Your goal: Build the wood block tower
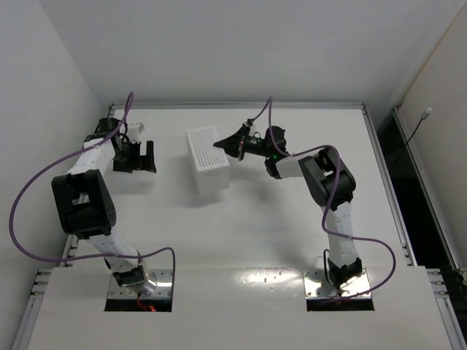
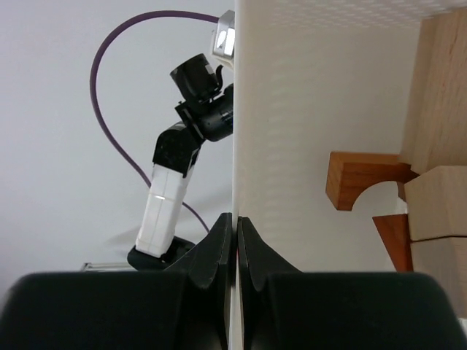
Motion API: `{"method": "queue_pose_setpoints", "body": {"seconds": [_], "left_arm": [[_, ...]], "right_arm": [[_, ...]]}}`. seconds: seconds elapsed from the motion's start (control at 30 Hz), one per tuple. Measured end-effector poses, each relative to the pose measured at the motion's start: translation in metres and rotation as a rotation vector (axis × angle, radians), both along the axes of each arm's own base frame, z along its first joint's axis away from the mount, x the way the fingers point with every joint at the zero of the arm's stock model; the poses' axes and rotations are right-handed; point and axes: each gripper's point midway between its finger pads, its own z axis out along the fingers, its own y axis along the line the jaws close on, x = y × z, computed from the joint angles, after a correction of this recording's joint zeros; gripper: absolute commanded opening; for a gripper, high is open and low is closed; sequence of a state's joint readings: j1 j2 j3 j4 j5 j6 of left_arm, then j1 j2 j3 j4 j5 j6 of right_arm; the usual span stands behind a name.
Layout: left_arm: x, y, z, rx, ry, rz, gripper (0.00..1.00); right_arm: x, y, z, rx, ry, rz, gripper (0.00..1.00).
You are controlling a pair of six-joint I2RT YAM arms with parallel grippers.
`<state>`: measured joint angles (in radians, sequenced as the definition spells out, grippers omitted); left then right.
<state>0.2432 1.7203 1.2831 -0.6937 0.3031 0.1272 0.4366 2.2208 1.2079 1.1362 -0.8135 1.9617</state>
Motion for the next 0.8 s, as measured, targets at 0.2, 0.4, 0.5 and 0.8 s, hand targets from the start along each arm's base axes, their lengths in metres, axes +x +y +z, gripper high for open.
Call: {"method": "queue_pose_setpoints", "body": {"seconds": [0.2, 0.4, 0.5, 0.8], "left_arm": [[-0.005, 0.002, -0.002, 0.015, 0.018, -0.011, 1.00], [-0.007, 0.002, -0.003, 0.020, 0.026, -0.019, 1.00], [-0.008, 0.002, -0.003, 0.020, 0.029, -0.019, 1.00], [-0.011, 0.002, -0.005, 0.023, 0.042, -0.024, 1.00]], "right_arm": [[-0.004, 0.009, 0.000, -0.009, 0.020, 0.020, 0.00], [-0.027, 0.015, -0.026, -0.044, 0.093, 0.052, 0.00], [-0.038, 0.016, -0.041, -0.070, 0.143, 0.072, 0.00], [-0.053, 0.029, -0.028, -0.060, 0.116, 0.119, 0.00]]}}
